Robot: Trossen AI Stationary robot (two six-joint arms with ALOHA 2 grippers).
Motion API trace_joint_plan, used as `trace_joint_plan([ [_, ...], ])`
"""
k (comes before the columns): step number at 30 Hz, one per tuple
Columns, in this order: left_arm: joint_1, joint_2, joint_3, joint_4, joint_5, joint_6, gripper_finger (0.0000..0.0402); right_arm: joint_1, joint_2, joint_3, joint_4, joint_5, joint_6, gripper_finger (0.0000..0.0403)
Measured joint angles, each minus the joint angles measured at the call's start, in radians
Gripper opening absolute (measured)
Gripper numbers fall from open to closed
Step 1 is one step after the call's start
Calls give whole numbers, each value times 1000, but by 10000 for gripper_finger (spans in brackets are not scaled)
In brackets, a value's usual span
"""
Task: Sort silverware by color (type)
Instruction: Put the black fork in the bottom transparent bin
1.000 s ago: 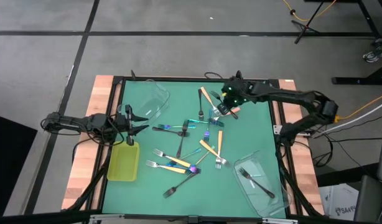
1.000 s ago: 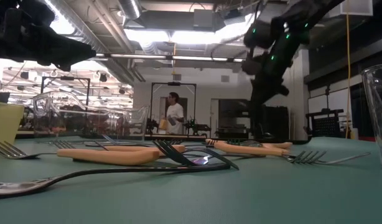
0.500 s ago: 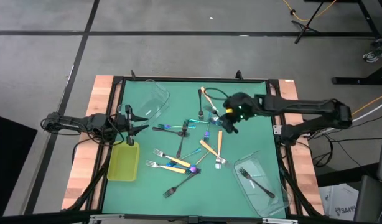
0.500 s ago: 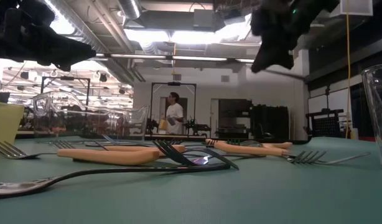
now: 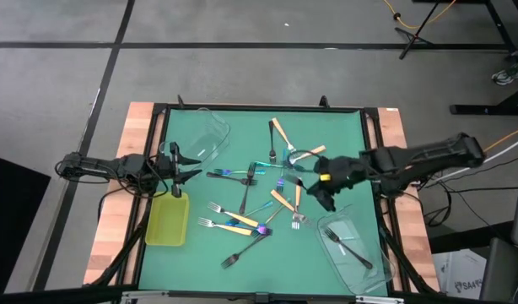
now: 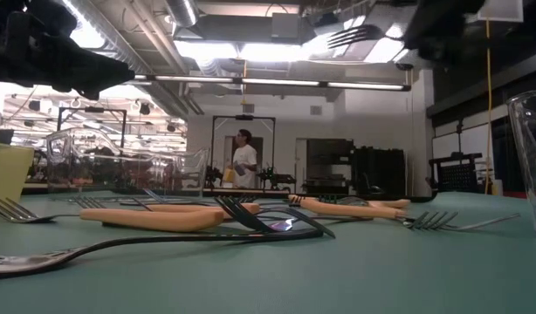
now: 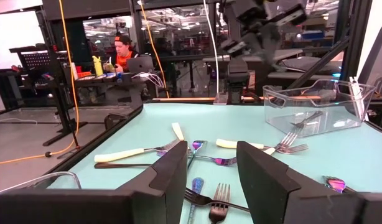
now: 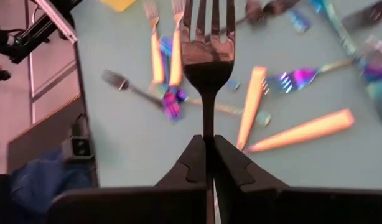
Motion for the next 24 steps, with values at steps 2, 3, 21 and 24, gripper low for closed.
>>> trace_joint_plan([
  [2,0,0,0,0,0,0,133,58,-5,0,-14,20,70,0],
  [3,0,0,0,0,0,0,133,87,-7,0,-19,31,105,0],
  [21,0,0,0,0,0,0,133,650,10,0,-104,394,656,0],
  [24,0,0,0,0,0,0,133,729,36,0,-132,403,727,0],
])
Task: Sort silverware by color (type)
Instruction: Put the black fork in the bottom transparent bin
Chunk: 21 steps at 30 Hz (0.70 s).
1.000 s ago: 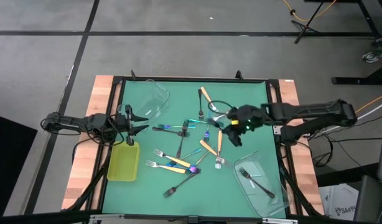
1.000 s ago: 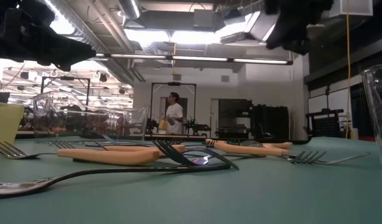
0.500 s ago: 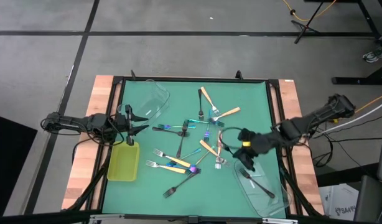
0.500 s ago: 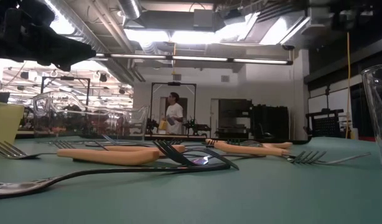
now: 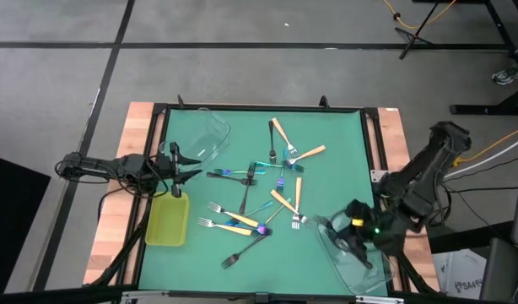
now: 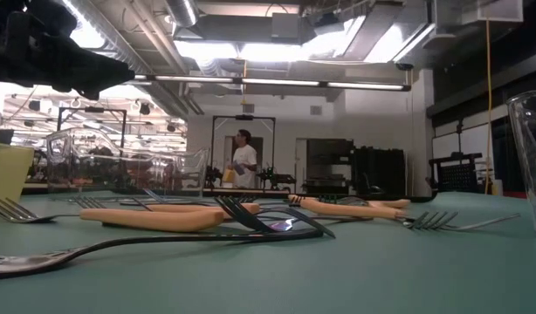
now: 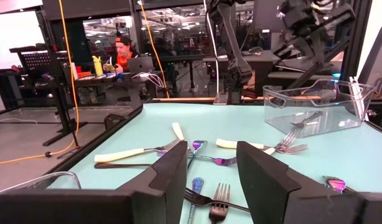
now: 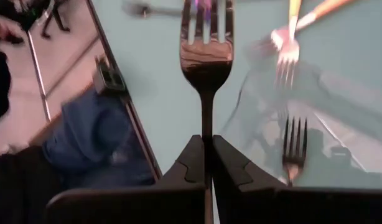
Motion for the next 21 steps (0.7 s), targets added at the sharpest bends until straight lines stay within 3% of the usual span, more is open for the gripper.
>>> trace_joint_plan([
  [8,0,0,0,0,0,0,133,109,110,0,4,-1,152,1],
  [21,0,0,0,0,0,0,133,151,198,0,-40,26,251,1],
])
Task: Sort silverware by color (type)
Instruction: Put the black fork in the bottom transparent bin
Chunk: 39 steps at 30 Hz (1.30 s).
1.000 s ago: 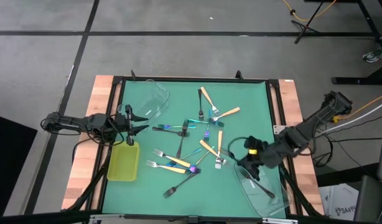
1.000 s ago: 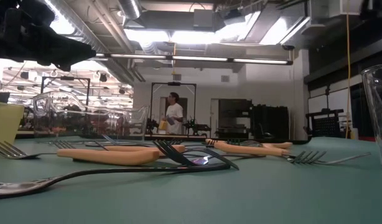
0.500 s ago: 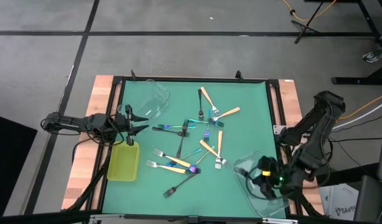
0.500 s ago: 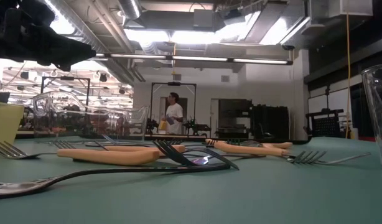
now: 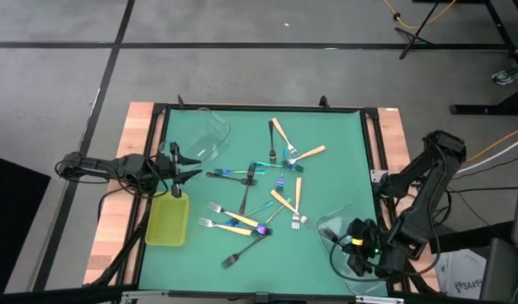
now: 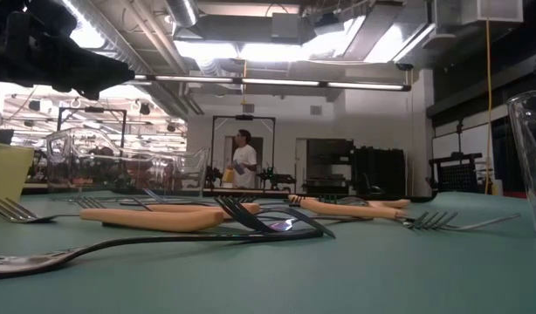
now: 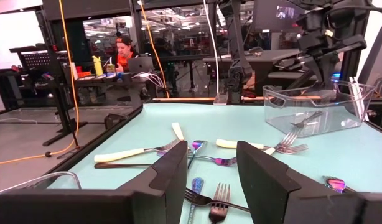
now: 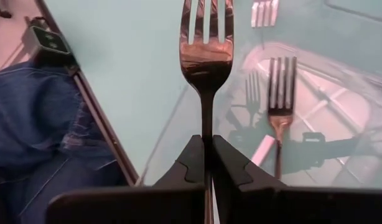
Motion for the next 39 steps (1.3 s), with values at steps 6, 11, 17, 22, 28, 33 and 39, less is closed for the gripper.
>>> trace_joint_plan([
  [6,0,0,0,0,2,0,133,83,0,0,-92,36,193,1],
  [11,0,0,0,0,3,0,133,126,16,0,-116,81,240,1],
  [17,0,0,0,0,3,0,133,124,72,0,-116,69,242,1],
  [22,0,0,0,0,3,0,133,124,120,0,-115,69,265,1],
  [28,0,0,0,0,3,0,133,123,183,0,-110,69,265,1],
  [33,0,0,0,0,3,0,133,123,227,0,-99,69,264,1],
  [39,0,0,0,0,3,0,133,123,259,0,-100,69,262,1],
])
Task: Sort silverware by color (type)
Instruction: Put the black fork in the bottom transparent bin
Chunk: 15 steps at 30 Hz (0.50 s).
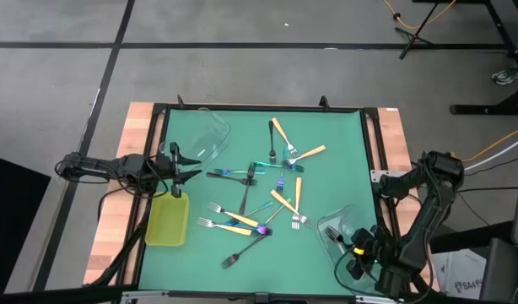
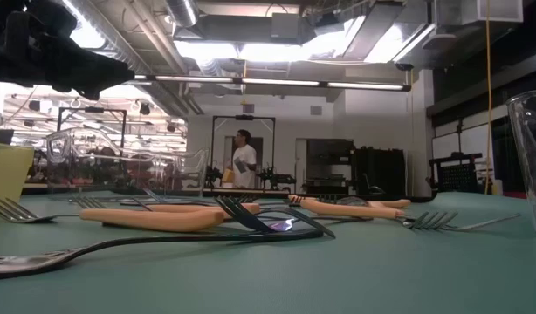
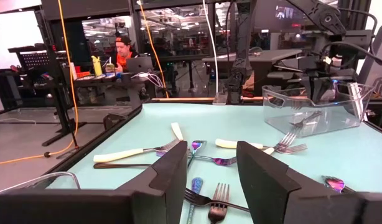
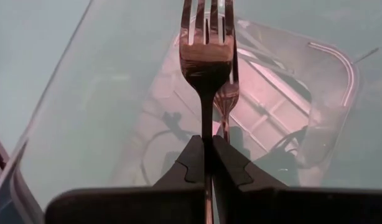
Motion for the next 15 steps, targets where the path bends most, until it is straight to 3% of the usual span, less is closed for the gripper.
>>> trace_joint_plan([
  [6,0,0,0,0,0,0,133,0,9,0,0,-4,-1,1],
  [15,0,0,0,0,0,0,133,0,9,0,4,-105,-28,1],
])
